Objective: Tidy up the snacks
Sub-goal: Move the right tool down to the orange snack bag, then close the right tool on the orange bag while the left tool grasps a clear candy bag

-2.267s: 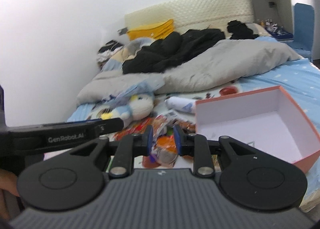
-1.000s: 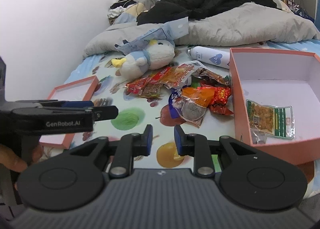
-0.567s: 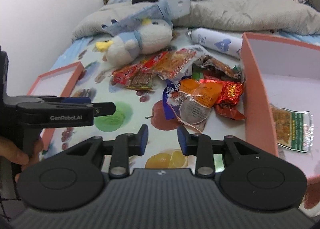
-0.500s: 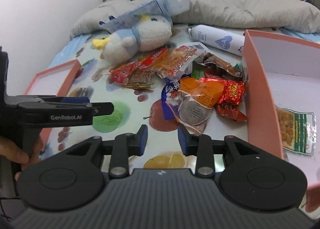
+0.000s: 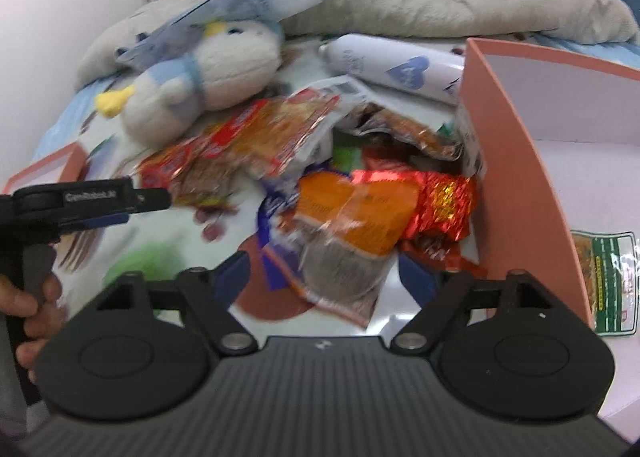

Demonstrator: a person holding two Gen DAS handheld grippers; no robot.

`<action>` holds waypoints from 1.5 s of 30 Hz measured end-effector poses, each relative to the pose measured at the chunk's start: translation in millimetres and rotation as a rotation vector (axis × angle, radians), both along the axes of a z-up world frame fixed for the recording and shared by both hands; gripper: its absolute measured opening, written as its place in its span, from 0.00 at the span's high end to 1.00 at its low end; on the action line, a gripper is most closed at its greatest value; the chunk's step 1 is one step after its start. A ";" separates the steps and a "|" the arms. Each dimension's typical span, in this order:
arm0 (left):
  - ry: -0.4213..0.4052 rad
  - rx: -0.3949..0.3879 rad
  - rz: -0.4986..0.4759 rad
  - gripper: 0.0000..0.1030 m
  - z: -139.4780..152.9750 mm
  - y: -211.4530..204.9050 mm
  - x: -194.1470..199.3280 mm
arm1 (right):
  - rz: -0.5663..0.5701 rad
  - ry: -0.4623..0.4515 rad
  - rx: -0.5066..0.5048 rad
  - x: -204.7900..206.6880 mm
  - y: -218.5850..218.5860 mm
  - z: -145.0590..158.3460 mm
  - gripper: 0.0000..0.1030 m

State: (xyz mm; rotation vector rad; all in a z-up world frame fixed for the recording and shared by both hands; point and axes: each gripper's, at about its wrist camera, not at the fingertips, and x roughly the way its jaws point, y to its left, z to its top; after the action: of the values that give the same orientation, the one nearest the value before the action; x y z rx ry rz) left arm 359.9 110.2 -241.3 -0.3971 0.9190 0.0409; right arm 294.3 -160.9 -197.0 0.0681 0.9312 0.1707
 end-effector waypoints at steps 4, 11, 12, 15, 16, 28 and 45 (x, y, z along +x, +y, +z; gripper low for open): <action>-0.010 -0.013 0.047 0.29 -6.6 2.5 11.3 | -0.082 0.029 0.010 15.3 -4.8 -10.1 0.19; -0.017 0.016 0.122 0.20 -12.7 3.5 25.8 | -0.177 0.031 0.012 34.2 -10.6 -20.5 0.19; -0.018 0.017 0.135 0.16 -14.2 4.2 26.4 | -0.184 0.032 0.018 35.4 -10.3 -21.8 0.19; -0.022 0.048 0.141 0.16 -17.8 2.9 29.5 | -0.181 0.035 0.036 40.5 -8.5 -25.9 0.18; -0.021 0.053 0.141 0.16 -18.9 2.4 31.2 | -0.178 0.040 0.043 42.6 -7.8 -27.8 0.18; -0.021 0.137 0.109 0.28 -25.6 -6.3 49.0 | -0.100 0.066 0.037 52.4 6.4 -40.8 0.30; -0.047 0.097 0.104 0.75 -5.1 -7.6 18.8 | -0.048 0.061 0.041 23.8 2.4 -25.8 0.60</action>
State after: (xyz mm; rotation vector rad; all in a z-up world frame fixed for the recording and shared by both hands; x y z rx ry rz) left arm 378.8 102.6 -246.4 -0.3544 0.8460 0.1701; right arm 318.1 -158.5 -222.8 0.1343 0.9858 0.1446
